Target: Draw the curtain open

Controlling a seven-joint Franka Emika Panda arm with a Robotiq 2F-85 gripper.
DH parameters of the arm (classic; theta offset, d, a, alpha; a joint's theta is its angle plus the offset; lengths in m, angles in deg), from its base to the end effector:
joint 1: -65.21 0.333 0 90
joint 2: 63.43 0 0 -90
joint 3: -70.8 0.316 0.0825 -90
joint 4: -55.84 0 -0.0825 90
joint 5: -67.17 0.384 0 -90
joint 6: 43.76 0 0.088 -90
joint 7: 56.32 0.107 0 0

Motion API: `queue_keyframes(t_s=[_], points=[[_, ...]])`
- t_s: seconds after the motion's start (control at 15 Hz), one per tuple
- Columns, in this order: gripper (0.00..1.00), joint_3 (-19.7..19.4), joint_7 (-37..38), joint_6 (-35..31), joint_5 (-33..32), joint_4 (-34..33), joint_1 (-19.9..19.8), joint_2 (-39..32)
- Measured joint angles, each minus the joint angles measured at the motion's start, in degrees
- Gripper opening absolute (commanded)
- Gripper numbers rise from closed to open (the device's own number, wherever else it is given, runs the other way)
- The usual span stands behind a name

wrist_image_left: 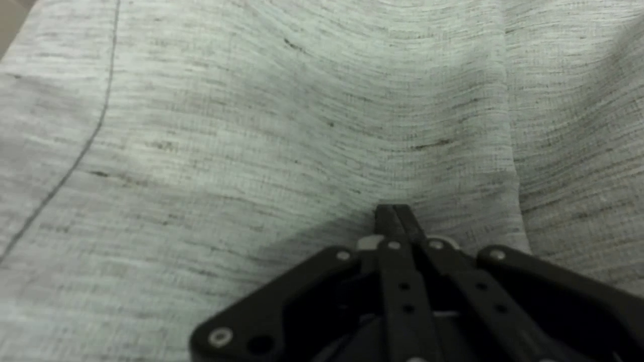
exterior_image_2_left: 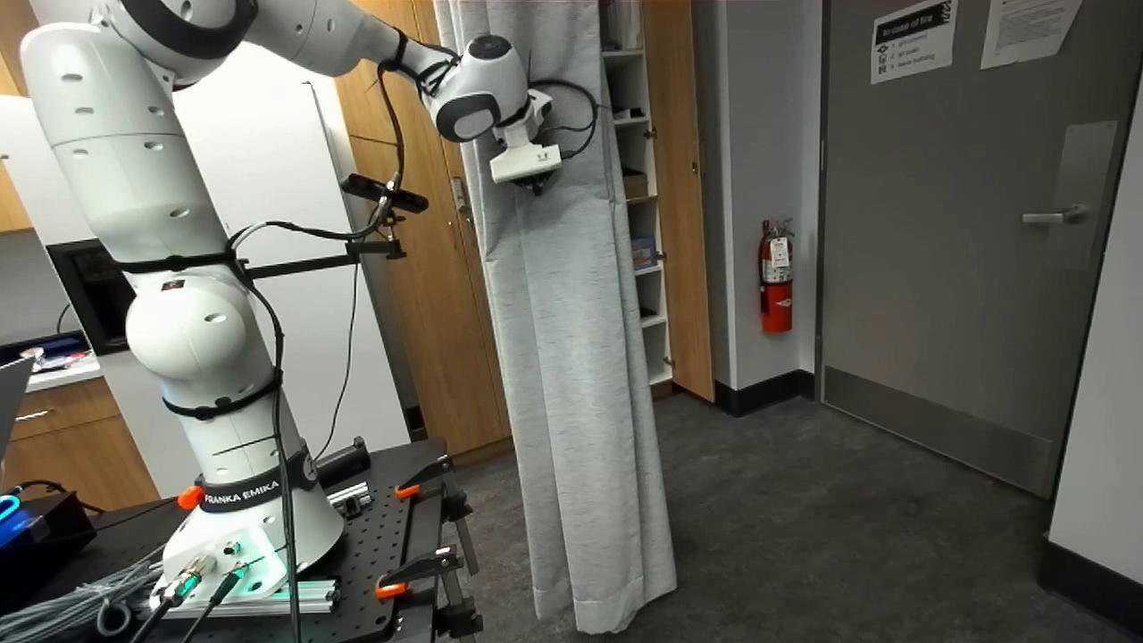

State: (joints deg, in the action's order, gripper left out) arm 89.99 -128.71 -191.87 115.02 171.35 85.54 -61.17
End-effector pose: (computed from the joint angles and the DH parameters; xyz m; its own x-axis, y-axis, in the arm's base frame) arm 0.4597 0.3649 0.5321 0.0904 0.6692 0.7376 0.9642 -0.2441 0.1032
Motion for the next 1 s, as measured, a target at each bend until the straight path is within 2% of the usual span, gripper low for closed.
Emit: queue_keyframes(t_s=[0.33, 0.6, 0.8, 1.0], points=[[0.00, 1.3, -9.6, -12.8, 1.9, 0.2, 1.1, -0.8], [0.00, 2.6, -22.4, -21.5, 8.6, 0.0, 2.3, -1.8], [0.00, 3.6, -33.4, -25.1, 15.6, -1.1, 3.1, -2.4], [0.00, 4.2, -42.6, -25.7, 22.1, -2.4, 3.3, -2.6]])
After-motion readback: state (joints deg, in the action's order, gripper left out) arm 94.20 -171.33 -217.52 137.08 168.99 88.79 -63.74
